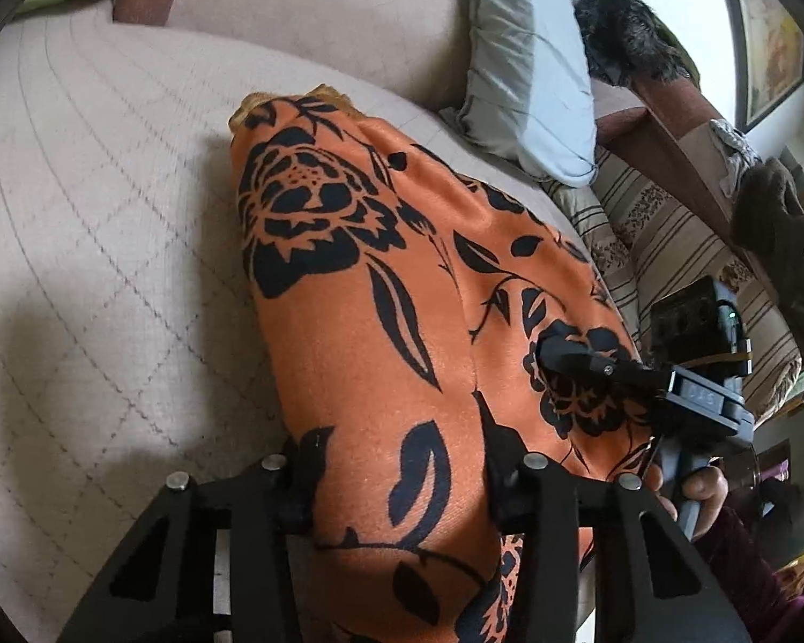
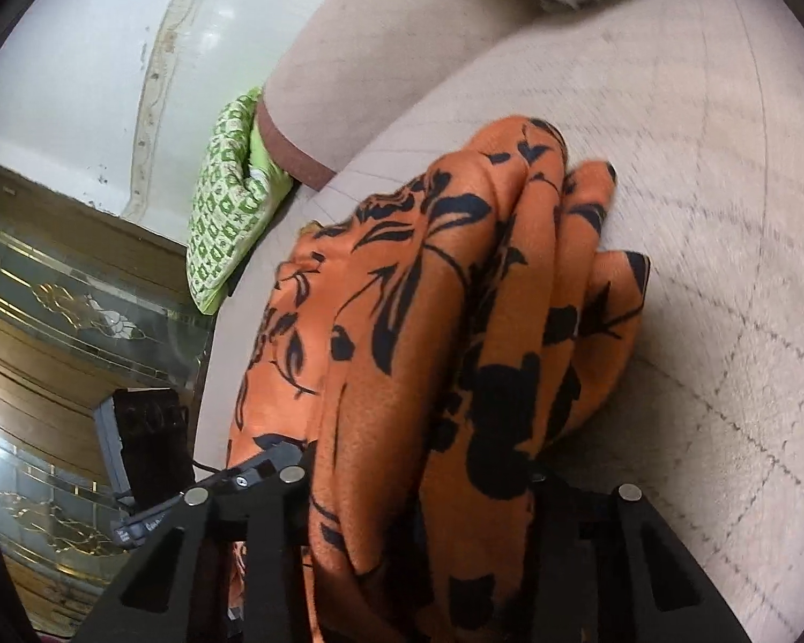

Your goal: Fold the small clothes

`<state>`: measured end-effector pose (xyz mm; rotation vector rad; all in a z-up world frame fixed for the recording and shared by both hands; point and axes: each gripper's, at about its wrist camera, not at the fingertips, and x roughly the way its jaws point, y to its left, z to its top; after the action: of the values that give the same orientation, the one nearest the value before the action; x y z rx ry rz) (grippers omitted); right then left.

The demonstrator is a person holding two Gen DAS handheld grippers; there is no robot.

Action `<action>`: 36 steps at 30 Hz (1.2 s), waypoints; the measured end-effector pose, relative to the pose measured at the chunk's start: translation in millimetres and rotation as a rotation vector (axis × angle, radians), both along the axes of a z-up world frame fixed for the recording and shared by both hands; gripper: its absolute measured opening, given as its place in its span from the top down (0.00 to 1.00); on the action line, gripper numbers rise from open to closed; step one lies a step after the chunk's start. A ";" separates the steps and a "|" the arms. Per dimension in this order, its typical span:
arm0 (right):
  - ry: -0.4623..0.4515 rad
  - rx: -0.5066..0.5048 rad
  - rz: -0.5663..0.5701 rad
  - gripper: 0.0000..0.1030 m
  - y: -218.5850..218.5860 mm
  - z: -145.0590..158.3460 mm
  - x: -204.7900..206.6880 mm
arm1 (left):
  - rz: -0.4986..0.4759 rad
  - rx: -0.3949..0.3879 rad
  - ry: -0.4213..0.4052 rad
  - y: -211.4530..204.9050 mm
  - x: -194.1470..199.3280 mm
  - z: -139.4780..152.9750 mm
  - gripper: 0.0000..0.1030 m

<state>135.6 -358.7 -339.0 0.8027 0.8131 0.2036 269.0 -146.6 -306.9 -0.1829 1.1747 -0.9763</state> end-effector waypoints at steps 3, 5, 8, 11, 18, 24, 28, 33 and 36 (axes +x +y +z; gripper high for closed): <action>-0.025 -0.032 0.005 0.61 9.1 17.2 -1.4 | 0.027 -0.025 -0.020 11.5 2.8 10.8 0.56; -0.053 -0.042 0.007 0.61 18.2 30.1 -0.7 | 0.047 -0.051 -0.029 23.7 4.9 20.0 0.56; -0.078 -0.041 0.014 0.61 33.4 45.5 5.0 | 0.073 -0.070 -0.060 44.2 5.6 34.1 0.56; -0.092 -0.043 0.024 0.61 49.5 55.7 10.0 | 0.092 -0.071 -0.084 63.6 5.5 41.5 0.56; -0.072 -0.029 0.050 0.61 70.9 61.9 12.2 | 0.108 -0.035 -0.113 100.1 1.3 45.8 0.56; -0.046 -0.005 0.084 0.61 96.4 53.4 6.5 | 0.113 -0.002 -0.128 122.8 -7.2 49.1 0.56; -0.039 0.000 0.098 0.61 111.3 48.0 -0.4 | 0.119 0.008 -0.127 131.4 -12.3 49.3 0.56; -0.023 0.018 0.105 0.61 122.4 37.6 -9.3 | 0.122 0.044 -0.125 135.7 -20.3 47.7 0.56; -0.003 0.025 0.105 0.61 124.8 28.8 -13.8 | 0.122 0.072 -0.115 133.6 -24.0 44.5 0.56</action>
<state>121.8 -233.9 -310.3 0.7832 0.8522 0.3089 245.1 -13.0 -262.4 -0.1381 1.0787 -0.8255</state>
